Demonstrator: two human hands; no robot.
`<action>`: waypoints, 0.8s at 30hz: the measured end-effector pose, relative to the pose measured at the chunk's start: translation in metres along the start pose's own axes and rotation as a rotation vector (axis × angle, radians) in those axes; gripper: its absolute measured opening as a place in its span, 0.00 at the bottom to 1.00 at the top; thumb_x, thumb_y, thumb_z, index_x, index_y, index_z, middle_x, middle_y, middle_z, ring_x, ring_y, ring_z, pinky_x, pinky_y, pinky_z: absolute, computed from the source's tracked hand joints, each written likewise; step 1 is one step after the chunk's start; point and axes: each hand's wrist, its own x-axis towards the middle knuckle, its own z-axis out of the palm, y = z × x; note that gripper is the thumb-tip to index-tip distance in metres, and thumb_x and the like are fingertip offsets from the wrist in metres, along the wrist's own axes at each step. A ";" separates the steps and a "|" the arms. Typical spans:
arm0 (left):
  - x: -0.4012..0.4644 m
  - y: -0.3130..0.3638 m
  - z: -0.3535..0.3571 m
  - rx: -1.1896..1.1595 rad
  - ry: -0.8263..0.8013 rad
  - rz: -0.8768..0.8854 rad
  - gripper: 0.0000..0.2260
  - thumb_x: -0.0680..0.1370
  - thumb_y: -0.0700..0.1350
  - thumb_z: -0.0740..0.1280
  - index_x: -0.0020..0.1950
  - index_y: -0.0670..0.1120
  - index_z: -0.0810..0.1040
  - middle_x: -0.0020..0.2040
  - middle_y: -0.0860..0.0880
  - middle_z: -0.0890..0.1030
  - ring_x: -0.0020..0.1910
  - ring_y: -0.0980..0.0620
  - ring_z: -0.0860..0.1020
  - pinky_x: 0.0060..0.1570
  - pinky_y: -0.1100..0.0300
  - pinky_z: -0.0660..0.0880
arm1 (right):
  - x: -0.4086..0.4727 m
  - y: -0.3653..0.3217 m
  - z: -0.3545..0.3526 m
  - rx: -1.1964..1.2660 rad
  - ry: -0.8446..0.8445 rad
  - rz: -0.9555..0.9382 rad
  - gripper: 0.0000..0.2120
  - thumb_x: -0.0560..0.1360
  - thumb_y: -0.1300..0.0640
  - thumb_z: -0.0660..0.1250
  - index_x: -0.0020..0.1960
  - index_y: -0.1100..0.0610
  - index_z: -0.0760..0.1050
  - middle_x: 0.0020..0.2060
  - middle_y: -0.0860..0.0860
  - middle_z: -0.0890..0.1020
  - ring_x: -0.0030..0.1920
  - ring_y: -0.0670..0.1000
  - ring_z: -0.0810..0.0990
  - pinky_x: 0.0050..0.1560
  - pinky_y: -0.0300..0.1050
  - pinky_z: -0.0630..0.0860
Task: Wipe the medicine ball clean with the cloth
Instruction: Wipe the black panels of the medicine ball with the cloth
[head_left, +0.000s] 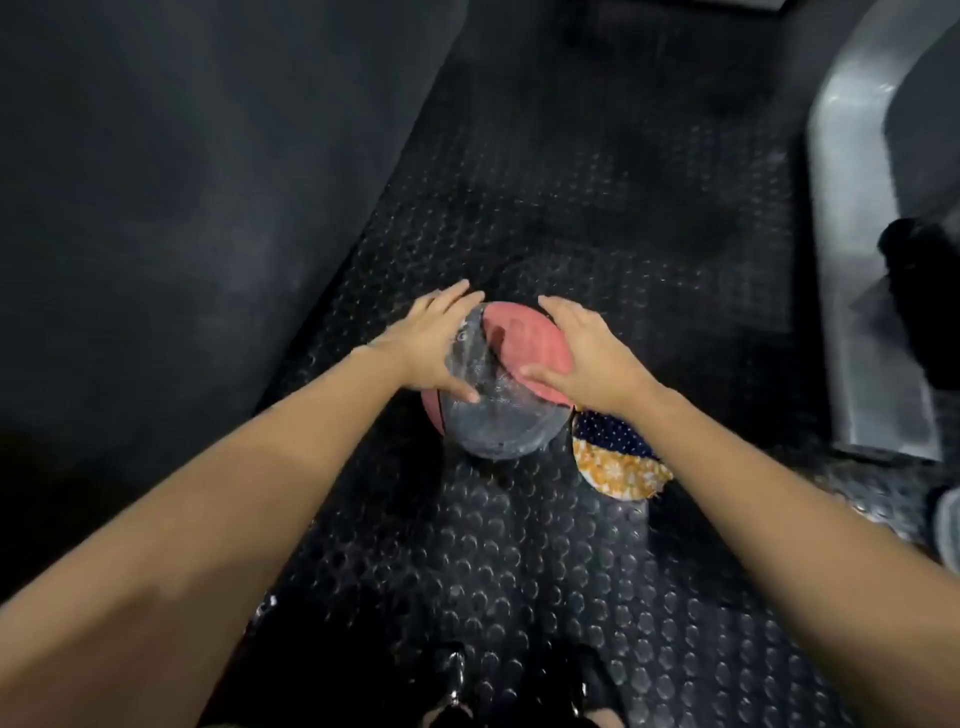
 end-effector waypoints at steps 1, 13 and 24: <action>0.006 -0.004 0.010 -0.024 0.009 0.016 0.56 0.62 0.57 0.79 0.78 0.52 0.45 0.79 0.52 0.44 0.77 0.47 0.46 0.74 0.46 0.52 | 0.005 0.005 0.012 -0.003 -0.002 -0.014 0.43 0.71 0.40 0.68 0.76 0.56 0.52 0.75 0.52 0.56 0.74 0.54 0.54 0.72 0.50 0.56; 0.045 -0.021 0.047 -0.088 0.131 0.089 0.51 0.64 0.56 0.79 0.78 0.49 0.54 0.78 0.50 0.55 0.76 0.51 0.56 0.73 0.58 0.54 | 0.044 0.046 0.047 0.029 -0.018 -0.120 0.47 0.63 0.36 0.72 0.75 0.49 0.56 0.75 0.47 0.58 0.73 0.53 0.59 0.73 0.51 0.57; 0.052 -0.006 0.051 -0.136 0.088 0.000 0.55 0.62 0.54 0.80 0.79 0.49 0.49 0.79 0.50 0.48 0.77 0.50 0.52 0.73 0.57 0.52 | 0.050 0.056 0.045 0.178 -0.014 -0.074 0.47 0.61 0.32 0.68 0.74 0.50 0.60 0.73 0.48 0.62 0.71 0.51 0.62 0.71 0.51 0.60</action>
